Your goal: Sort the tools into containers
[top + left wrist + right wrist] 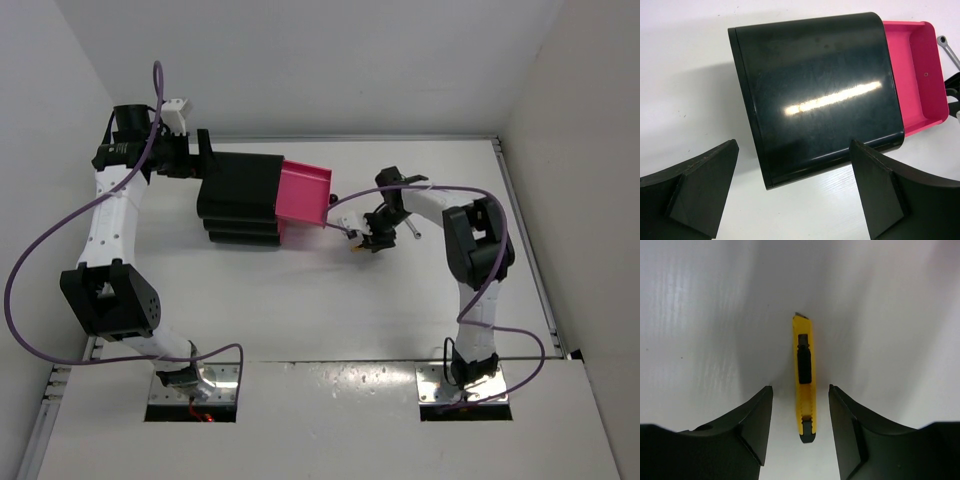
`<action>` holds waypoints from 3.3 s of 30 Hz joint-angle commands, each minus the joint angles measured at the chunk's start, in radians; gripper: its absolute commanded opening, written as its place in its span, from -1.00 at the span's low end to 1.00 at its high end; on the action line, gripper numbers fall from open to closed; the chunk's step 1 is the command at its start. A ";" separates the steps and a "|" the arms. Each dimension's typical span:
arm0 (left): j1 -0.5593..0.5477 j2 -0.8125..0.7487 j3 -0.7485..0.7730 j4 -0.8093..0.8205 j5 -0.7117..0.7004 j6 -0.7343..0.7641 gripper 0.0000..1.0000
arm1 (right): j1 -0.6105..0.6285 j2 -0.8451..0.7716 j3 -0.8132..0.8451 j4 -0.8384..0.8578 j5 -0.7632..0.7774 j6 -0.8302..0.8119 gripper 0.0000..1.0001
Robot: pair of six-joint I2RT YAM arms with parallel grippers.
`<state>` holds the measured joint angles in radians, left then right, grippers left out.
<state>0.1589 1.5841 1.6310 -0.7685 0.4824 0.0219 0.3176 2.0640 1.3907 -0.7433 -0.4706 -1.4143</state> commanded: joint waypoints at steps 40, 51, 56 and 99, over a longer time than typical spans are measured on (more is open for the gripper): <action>0.031 -0.016 -0.010 0.072 0.056 -0.050 1.00 | -0.006 -0.362 0.073 0.456 -0.458 1.235 -1.00; 0.022 -0.015 -0.040 0.081 0.056 -0.050 1.00 | 0.060 0.004 0.410 0.760 -0.379 2.071 -1.00; 0.022 -0.004 -0.040 0.103 0.056 -0.059 1.00 | 0.071 0.064 0.409 0.760 -0.359 2.105 -1.00; -0.199 0.097 -0.049 0.112 -0.108 -0.031 1.00 | -0.180 0.150 -0.170 1.737 -0.757 3.086 -0.20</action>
<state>-0.0296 1.6718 1.5841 -0.6716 0.3965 -0.0200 0.1486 2.2086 1.2205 0.8501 -1.1934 1.5768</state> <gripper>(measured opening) 0.997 0.405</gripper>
